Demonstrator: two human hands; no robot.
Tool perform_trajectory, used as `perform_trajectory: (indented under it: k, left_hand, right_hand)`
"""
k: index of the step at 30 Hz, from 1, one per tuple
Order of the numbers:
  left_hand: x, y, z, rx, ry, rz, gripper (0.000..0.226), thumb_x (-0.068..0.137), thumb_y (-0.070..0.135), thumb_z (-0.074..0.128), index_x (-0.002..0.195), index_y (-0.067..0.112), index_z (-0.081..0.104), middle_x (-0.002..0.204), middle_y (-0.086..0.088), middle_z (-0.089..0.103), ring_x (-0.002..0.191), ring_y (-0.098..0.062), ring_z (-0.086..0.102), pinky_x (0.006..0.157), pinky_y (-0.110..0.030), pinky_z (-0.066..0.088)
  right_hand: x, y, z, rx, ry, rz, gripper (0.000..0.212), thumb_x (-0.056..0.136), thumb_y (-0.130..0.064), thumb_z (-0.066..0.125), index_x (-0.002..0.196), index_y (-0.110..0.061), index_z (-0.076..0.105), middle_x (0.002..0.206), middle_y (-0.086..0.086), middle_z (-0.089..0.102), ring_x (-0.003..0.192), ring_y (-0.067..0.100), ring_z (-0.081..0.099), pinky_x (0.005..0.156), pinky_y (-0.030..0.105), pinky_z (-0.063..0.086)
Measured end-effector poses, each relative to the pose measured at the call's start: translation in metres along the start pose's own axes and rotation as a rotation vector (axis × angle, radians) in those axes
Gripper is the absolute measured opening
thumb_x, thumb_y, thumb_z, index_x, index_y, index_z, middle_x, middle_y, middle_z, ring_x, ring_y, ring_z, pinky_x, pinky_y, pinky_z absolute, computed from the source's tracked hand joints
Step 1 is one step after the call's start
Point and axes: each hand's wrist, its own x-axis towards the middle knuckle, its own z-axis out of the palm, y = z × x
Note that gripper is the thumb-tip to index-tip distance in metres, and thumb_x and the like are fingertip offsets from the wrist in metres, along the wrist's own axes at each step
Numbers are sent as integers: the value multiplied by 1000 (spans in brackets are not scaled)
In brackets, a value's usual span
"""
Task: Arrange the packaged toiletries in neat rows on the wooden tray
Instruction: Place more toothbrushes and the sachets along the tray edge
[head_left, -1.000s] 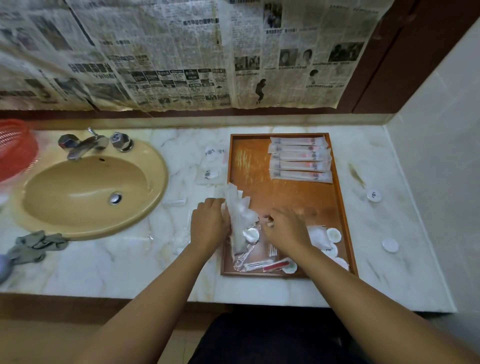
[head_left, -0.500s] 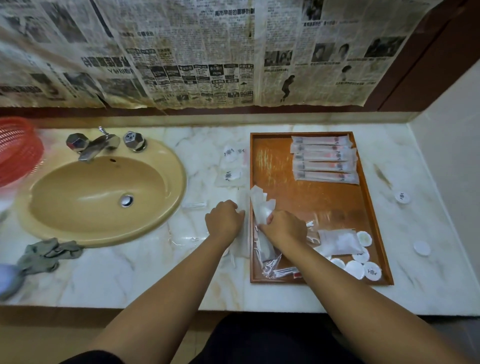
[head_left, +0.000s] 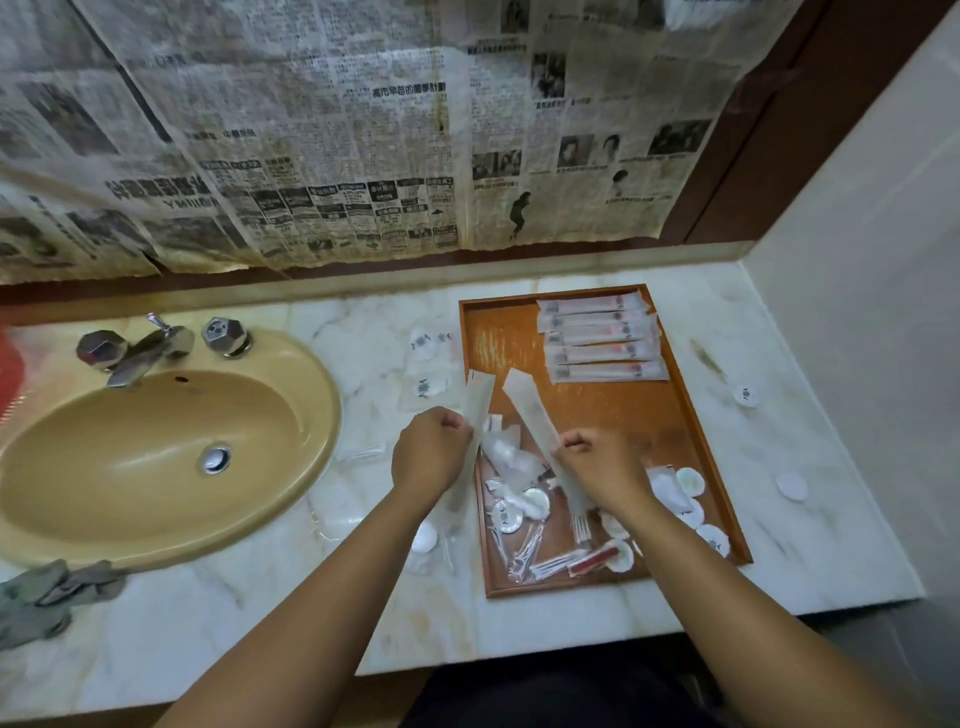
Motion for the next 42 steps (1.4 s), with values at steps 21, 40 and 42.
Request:
perform_trajectory:
  k: [21,40,42]
  left_hand:
    - [11,83,66,-228,127,-16,15,89,23,74,76,17,70,72,-2,68,72,-20,67,71,-35,53]
    - [4,105,94,-387,119,-88,17,92,20,73,77,15,67,66,1,62,59,-18,60,63,-39,55]
    - [0,106,95,-465,90,-112,19,92,18,72,74,14,66,66,-1,61,59,-22,61,62,-43,56]
  right_hand:
    - [131,94,-82,-860,151,-685,15,81,-11,68,87,-18,80,87,6,74,83,35,61,70,42,51]
    - [95,122,-78,-895,-1,-538,57,91,-47,34,134,-22,62,136,14,57,115,35,56,95,47,47]
    - [98,122,-78,-901,6,-561,54,92,-47,41,136,-23,60,137,14,56,117,35,55,96,48,46]
